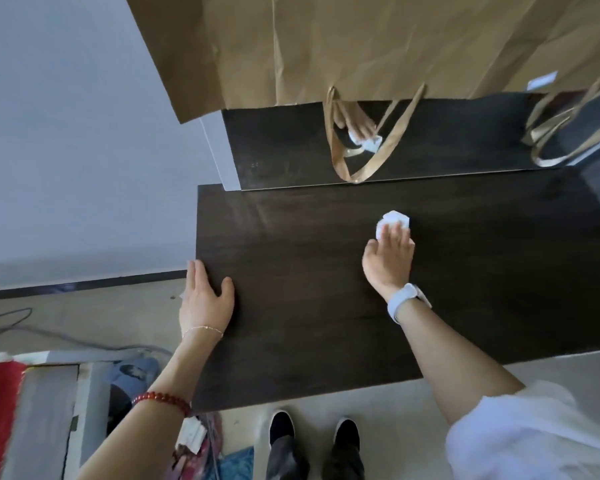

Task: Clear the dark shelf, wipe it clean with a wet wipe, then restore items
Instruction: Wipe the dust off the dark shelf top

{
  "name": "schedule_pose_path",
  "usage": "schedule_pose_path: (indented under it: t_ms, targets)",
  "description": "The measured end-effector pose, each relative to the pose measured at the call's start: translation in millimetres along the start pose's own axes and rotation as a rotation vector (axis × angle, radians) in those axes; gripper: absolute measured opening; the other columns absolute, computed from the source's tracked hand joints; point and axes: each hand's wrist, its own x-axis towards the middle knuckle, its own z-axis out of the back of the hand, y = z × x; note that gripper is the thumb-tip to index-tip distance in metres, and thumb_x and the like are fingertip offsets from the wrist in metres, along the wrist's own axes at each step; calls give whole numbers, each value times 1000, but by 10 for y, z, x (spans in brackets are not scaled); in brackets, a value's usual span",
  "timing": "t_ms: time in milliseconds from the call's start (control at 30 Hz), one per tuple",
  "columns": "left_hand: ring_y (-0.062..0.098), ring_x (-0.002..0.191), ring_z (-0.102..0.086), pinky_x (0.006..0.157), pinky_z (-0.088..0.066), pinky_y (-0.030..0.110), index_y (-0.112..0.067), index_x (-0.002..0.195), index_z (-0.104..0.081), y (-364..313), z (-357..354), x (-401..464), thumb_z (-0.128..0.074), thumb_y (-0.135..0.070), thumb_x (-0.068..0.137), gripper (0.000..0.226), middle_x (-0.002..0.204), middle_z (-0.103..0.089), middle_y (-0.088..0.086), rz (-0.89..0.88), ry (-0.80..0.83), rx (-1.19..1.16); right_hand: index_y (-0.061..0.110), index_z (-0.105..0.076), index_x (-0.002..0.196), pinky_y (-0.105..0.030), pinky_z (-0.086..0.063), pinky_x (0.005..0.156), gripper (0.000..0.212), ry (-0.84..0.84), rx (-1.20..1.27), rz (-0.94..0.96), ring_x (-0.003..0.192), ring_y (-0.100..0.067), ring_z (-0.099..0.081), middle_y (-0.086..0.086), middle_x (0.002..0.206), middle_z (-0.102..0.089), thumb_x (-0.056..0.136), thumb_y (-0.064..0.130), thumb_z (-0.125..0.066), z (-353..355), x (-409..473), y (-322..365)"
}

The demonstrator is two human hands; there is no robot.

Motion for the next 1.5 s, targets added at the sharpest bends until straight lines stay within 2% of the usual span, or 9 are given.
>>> schedule_pose_path:
  t_ms: [333,533,700,833,1000,1100,1200,1367,1500]
  targets:
    - [13,132,-35,102,-30,24,-21,142,-28,295,292,114,-50,-26,92,55,150,-25,-9,-181,119,-143,13,-26,140,-42,-5,114,48,101,28,316,141,-27,-4,-11,154,-14,93,21,-30,-553,195,1577]
    - [12,128,-41,106,-32,26,-23,136,-39,435,352,184,-49,-18,93,45,144,-36,-9,-148,178,-322,12,-43,120,-42,-24,106,40,119,72,703,131,-25,-25,-5,138,-36,83,12,-26,-730,-21,2021]
    - [11,103,-53,86,-37,18,-17,128,-50,487,398,58,-49,-14,92,36,125,-57,8,-45,117,-420,13,-44,129,-37,-11,112,43,261,133,883,141,-26,-13,-5,150,-27,89,1,-34,-678,-277,1785]
    - [10,100,-51,84,-37,22,-12,125,-50,579,440,-249,-49,-12,92,33,126,-55,5,-3,-9,-465,9,-49,129,-37,-9,112,48,312,204,946,139,-29,-21,-8,145,-37,83,-3,-42,-590,-995,1369]
    - [22,108,-53,86,-41,28,-10,128,-48,687,385,-645,-52,-16,91,38,126,-50,13,-26,7,-283,16,-50,129,-33,-8,114,49,358,162,1088,137,-20,-22,-3,142,-43,83,7,-35,-529,-1753,760]
    - [36,122,-42,94,-39,48,-12,131,-45,679,255,-878,-55,-34,83,55,135,-43,17,-179,16,70,20,-42,135,-34,-8,113,56,361,129,1055,139,-17,-17,-1,146,-36,82,5,-29,-440,-1925,288]
    - [37,124,-40,93,-38,55,-15,127,-51,519,65,-1154,-44,-46,79,58,138,-43,16,-283,47,303,22,-36,137,-32,-5,114,63,318,90,974,139,-16,-13,-1,148,-29,78,1,-25,-296,-1989,-237]
    - [37,119,-47,92,-38,56,-16,118,-59,175,-333,-1570,-36,-46,76,57,129,-54,14,-399,139,445,22,-37,135,-26,-4,114,82,213,110,653,139,-17,-12,0,147,-29,62,-13,-32,0,-1816,-1172]
    - [38,123,-44,96,-34,58,-16,122,-57,-134,-659,-1818,-46,-38,78,50,134,-49,16,-458,159,480,13,-43,134,-33,-13,111,85,46,148,391,136,-26,-20,-10,145,-36,56,-16,-27,284,-1566,-1814]
